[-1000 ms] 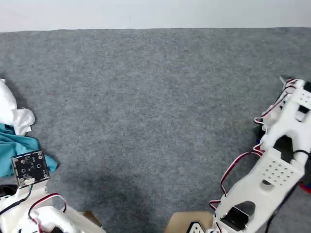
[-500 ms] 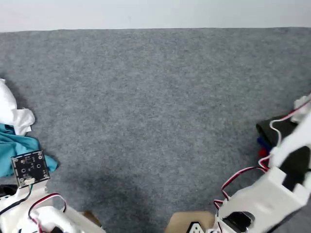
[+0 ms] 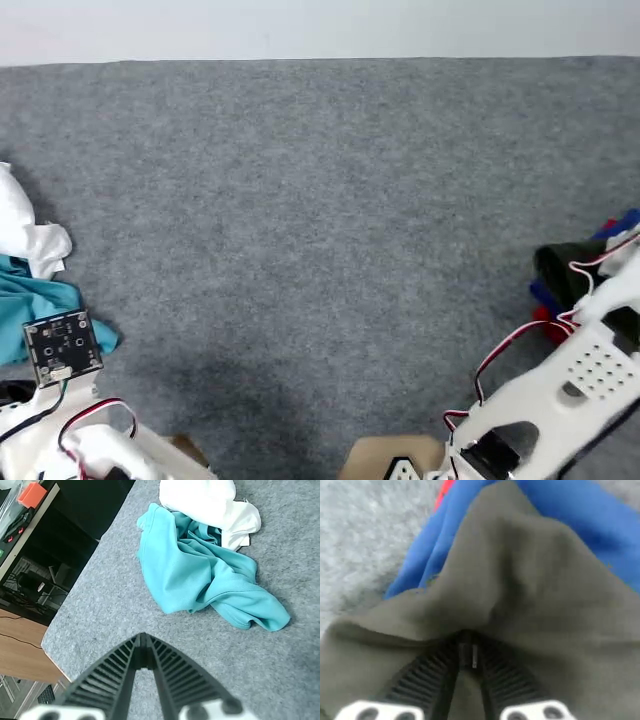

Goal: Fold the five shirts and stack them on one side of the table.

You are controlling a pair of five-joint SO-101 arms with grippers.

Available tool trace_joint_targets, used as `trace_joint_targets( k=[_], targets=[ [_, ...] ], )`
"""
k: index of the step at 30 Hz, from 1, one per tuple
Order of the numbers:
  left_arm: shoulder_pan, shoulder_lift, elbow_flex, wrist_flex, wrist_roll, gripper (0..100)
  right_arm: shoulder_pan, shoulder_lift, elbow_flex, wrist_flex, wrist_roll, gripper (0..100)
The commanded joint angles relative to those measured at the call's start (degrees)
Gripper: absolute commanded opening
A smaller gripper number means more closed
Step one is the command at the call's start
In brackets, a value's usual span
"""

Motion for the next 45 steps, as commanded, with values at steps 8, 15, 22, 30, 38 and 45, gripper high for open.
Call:
trace_joint_targets(
  k=[8, 15, 22, 30, 38, 45],
  targets=[
    [-0.3, -0.4, -0.1, -0.1, -0.1, 0, 2.7, -9.4, -15.9, 17.2, 0.1, 1.2],
    [-0.3, -0.4, -0.1, -0.1, -0.1, 0, 4.1, -12.9, -16.5, 27.7, 6.4, 1.2],
    [-0.3, -0.4, 0.0, -0.2, -0.1, 0, 8.5, -2.9, -16.2, 26.7, 6.7, 1.0],
    [0.0, -0.4, -0.2, -0.2, -0.1, 0, 11.5, 5.6, -16.5, 27.5, 6.4, 0.9],
    [0.0, -0.4, -0.2, -0.2, -0.1, 0, 11.2, -10.9, -16.4, 27.8, 6.3, 0.9],
    [-0.3, -0.4, -1.0, -0.3, -0.1, 0, 8.7, -24.9, -14.8, 28.0, 6.2, 0.9]
  ],
)
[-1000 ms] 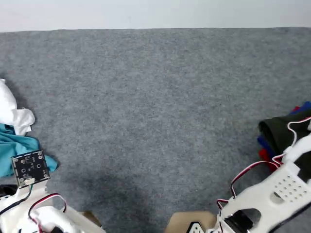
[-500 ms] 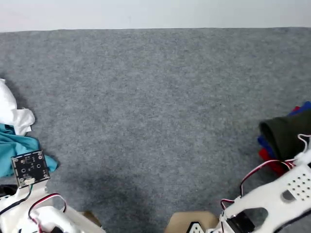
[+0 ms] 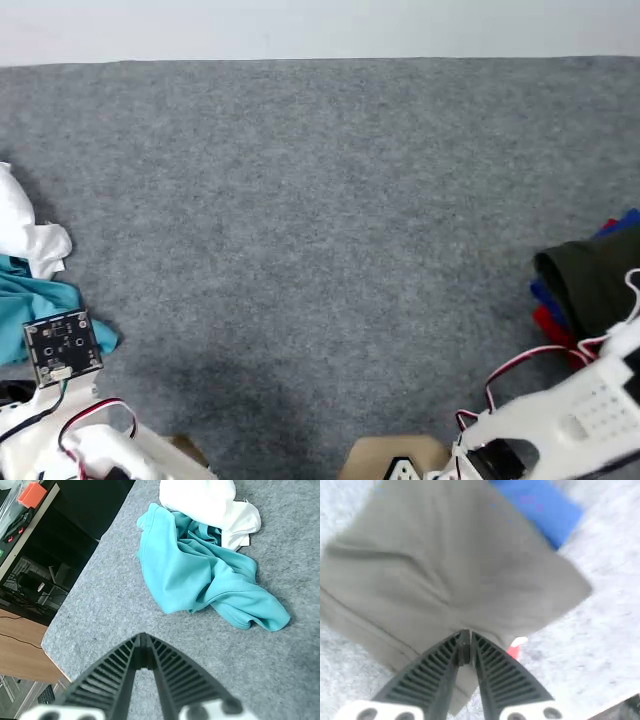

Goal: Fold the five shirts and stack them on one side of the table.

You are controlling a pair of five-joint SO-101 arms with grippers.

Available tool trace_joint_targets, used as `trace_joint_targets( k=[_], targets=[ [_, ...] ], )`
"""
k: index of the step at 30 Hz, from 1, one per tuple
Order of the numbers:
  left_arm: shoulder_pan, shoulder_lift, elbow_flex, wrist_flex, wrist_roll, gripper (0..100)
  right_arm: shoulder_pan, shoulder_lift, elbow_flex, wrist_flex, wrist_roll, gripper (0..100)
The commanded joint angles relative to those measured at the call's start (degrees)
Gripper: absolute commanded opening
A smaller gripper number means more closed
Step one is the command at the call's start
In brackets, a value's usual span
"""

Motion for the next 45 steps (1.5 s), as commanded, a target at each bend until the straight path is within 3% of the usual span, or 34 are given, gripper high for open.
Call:
trace_joint_targets(
  k=[1, 6, 17, 24, 29, 36, 39, 45],
  targets=[
    [-0.3, -0.4, -1.6, -0.3, -0.1, 0, -2.4, -9.6, 0.1, 2.3, 0.0, 0.9],
    [0.0, -0.4, -2.7, -2.7, -0.1, 0, -8.7, -19.0, 10.6, 2.3, -1.0, 0.9],
    [0.0, -0.1, -3.0, -4.0, -0.1, 0, -36.3, -35.8, 37.6, 1.9, -30.0, 0.9],
    [-0.1, 0.0, -2.6, -3.8, -0.1, 0, -52.4, -40.2, 47.1, 2.2, -37.0, 0.9],
    [0.0, -0.1, -2.9, -3.8, 0.1, 0, -53.8, -55.1, 56.8, -4.5, -42.0, 0.9],
    [0.4, 2.2, -9.2, 0.1, 4.1, 0, -54.0, -73.5, 87.8, -24.6, -41.8, 1.1],
    [2.4, 9.3, -15.8, 2.1, 5.2, 0, -54.0, -79.6, 101.0, -34.8, -38.9, 1.1],
    [6.2, 33.1, -35.3, 8.1, 14.3, 0, -54.1, -91.0, 116.6, -51.4, -31.5, 0.9]
  ],
)
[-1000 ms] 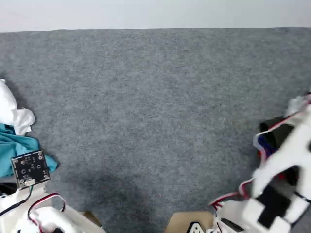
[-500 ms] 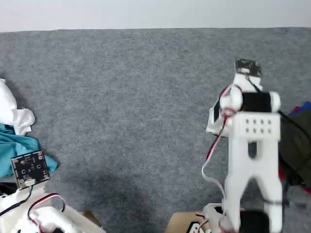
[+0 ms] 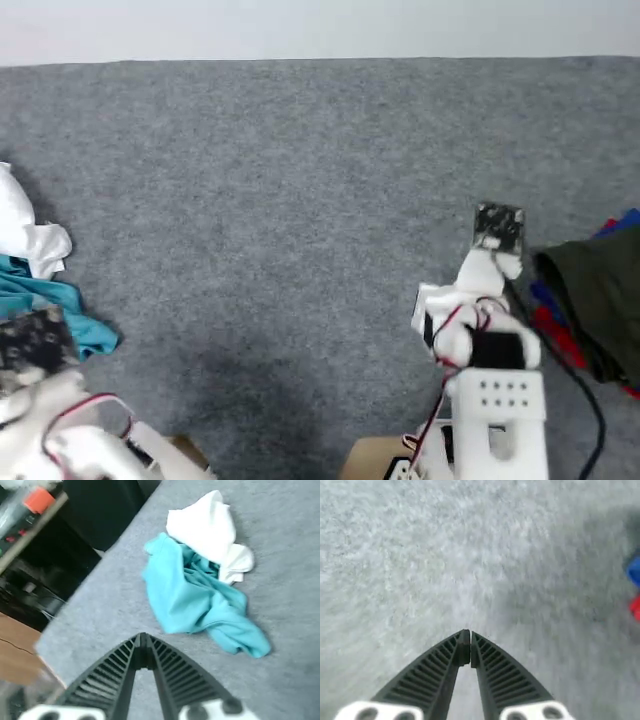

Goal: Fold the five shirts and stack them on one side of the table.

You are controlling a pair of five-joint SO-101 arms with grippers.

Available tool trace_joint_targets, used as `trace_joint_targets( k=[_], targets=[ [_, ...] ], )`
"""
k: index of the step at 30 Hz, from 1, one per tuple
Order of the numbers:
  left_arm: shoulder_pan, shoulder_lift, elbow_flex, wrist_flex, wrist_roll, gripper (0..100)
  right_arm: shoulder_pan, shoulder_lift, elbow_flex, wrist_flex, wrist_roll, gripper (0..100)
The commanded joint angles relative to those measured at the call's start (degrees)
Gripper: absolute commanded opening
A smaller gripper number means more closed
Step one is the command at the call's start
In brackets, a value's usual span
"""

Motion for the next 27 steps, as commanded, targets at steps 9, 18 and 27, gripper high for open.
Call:
trace_joint_targets(
  k=[9, 18, 27],
  targets=[
    [4.0, 39.8, -23.3, 3.7, 12.0, 0, -2.5, -16.8, 15.7, -9.9, 3.5, 0.9],
    [5.5, 59.3, -25.0, 3.7, 17.1, 0, -2.4, -33.8, 28.4, -8.7, 3.6, 0.9],
    [11.5, 68.7, -27.9, 3.7, 17.1, 0, -2.9, -42.1, 27.7, 5.3, -1.1, 0.9]
  ],
)
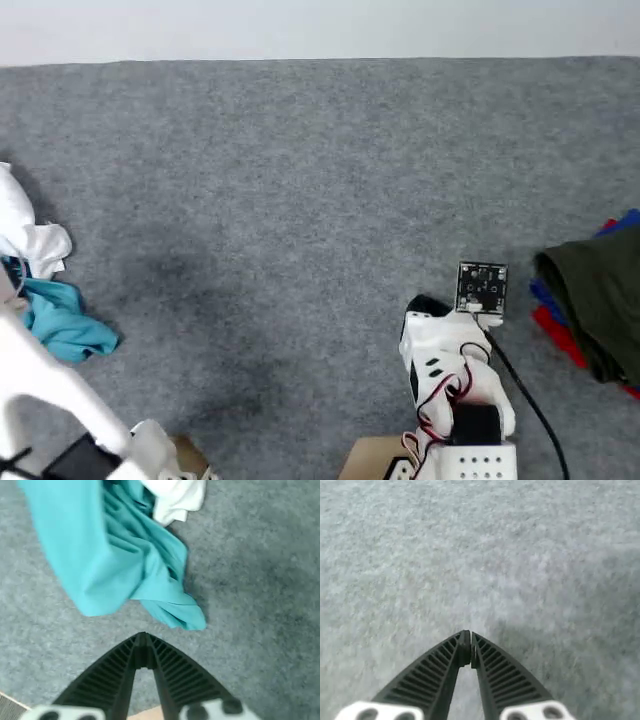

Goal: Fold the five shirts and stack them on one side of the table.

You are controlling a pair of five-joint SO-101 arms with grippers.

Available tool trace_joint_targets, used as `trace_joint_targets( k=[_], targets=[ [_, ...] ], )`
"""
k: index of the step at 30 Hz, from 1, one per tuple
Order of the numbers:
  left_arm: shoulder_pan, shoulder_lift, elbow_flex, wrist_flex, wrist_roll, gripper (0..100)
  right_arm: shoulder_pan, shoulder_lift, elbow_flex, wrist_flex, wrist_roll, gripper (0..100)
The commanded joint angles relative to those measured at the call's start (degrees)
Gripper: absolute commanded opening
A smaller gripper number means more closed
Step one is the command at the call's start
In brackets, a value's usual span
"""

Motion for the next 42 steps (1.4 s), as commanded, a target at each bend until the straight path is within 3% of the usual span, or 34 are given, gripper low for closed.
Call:
trace_joint_targets(
  k=[1, 13, 19, 25, 42],
  targets=[
    [1.5, 4.2, -2.6, 1.1, 0.6, 0, 0.0, -1.3, 0.6, 5.0, -0.9, 0.9],
    [1.5, 19.3, -9.5, 0.1, 4.7, 1, 0.2, -1.3, 0.6, 17.4, -0.7, 0.9],
    [1.6, 24.6, -10.5, 0.0, 4.7, 12, 0.2, -1.3, 0.6, 17.4, -0.6, 0.9],
    [1.7, 26.4, -10.5, 0.0, 3.6, 16, 0.2, -1.3, 0.6, 17.4, -0.6, 0.9],
    [4.4, 28.4, -10.1, -0.2, 1.3, 15, 0.0, -1.3, 0.6, 17.4, -0.6, 0.9]
  ],
)
